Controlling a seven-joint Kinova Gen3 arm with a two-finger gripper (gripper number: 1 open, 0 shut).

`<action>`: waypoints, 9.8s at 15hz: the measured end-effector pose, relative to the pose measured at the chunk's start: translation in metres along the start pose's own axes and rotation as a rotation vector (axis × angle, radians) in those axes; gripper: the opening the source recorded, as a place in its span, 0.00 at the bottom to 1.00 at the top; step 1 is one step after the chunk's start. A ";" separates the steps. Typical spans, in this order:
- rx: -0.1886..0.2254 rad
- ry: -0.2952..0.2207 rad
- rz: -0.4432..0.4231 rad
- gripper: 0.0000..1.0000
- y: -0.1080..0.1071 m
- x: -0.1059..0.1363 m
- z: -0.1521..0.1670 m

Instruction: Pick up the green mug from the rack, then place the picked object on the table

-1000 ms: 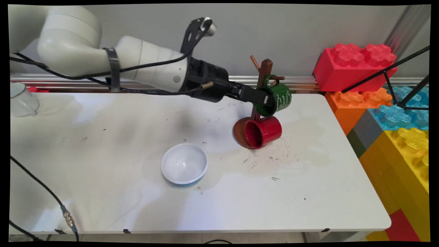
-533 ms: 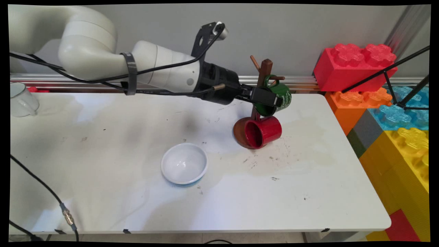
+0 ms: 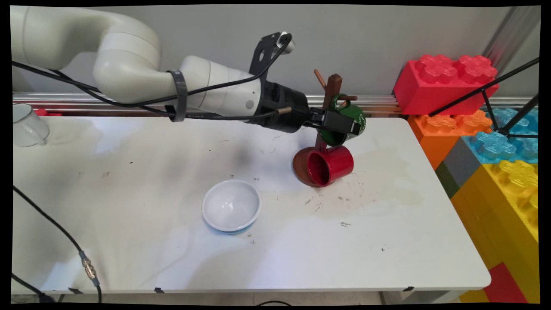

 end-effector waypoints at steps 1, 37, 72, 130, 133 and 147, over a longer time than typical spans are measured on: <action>-0.001 -0.001 -0.004 1.00 -0.001 0.000 0.002; -0.019 -0.005 -0.101 0.00 -0.017 0.014 0.037; -0.136 -0.104 -0.116 0.00 0.055 0.025 -0.005; 0.446 -0.918 0.638 0.00 -0.099 0.093 -0.079; 0.455 -0.908 0.668 0.00 -0.110 0.087 -0.071; 0.446 -0.805 0.800 0.00 -0.136 0.045 -0.035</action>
